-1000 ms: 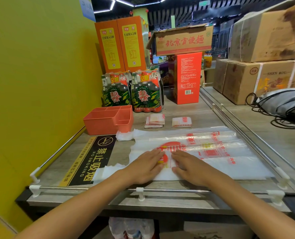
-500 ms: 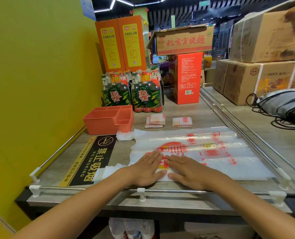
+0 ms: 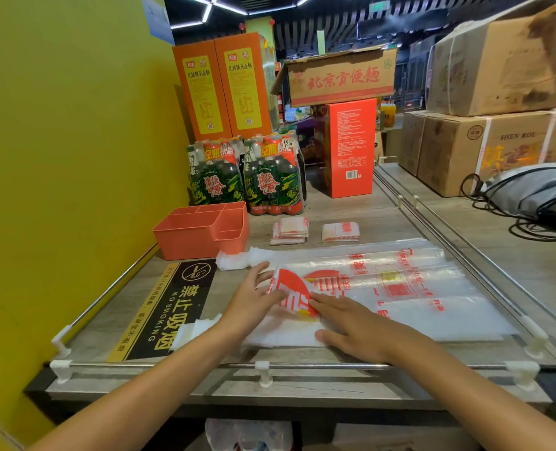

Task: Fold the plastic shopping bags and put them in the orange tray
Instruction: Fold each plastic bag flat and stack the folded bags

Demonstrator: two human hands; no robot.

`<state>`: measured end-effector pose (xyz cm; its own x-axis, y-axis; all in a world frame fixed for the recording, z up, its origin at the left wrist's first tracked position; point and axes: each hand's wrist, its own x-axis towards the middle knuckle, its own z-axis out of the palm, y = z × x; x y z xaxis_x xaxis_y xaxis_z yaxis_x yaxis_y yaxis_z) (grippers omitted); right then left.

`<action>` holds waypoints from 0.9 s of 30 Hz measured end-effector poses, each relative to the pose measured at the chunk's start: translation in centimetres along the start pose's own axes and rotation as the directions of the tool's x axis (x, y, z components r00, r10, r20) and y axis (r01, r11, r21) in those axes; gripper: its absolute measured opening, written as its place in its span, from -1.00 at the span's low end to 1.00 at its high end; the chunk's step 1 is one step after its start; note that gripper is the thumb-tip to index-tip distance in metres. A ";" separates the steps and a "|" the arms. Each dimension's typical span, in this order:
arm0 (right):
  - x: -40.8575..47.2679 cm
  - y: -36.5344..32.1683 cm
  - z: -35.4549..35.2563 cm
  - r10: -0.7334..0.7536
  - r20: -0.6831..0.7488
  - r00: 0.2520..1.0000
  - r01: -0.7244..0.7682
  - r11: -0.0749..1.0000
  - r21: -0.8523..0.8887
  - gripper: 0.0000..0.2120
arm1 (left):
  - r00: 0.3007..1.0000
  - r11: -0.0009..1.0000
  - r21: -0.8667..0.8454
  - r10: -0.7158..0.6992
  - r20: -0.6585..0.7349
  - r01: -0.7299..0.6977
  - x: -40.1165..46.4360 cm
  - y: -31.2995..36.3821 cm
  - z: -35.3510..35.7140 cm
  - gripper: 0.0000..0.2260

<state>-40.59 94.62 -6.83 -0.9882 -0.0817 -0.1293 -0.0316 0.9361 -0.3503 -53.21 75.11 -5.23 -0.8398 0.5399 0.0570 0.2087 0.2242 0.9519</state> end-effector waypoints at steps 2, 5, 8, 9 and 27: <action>0.0 -0.1 -0.1 -0.007 -0.013 1.000 0.008 1.000 0.015 -0.36 | 1.000 0.958 -0.287 -0.021 0.020 0.026 0.2 0.4 0.5 -0.47; 0.1 -0.1 -0.1 -0.024 -0.038 0.999 0.025 0.999 0.033 -0.36 | 0.992 0.953 -0.298 -0.022 0.125 0.059 0.0 0.6 2.5 -0.56; 0.5 -0.2 0.1 -0.016 -0.056 0.998 0.018 1.000 0.025 -0.39 | 0.997 0.995 -0.094 -0.014 0.081 0.022 -0.2 0.9 4.9 -0.68; 0.6 -0.1 0.1 -0.015 -0.059 0.998 0.015 1.000 0.005 -0.40 | 0.999 0.999 -0.041 -0.011 0.038 0.013 -0.2 1.1 5.1 -0.67; -0.1 2.0 -0.9 0.183 -0.409 0.894 -0.137 0.981 0.139 -0.28 | 0.859 0.426 0.781 -0.017 0.511 -0.457 1.2 -2.3 3.6 -0.40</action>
<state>-40.69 96.83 -6.70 -0.9504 0.2385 0.1995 0.1256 0.8815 -0.4552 -52.86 78.17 -8.44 -0.4687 0.8750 -0.1209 0.8638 0.4827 0.1446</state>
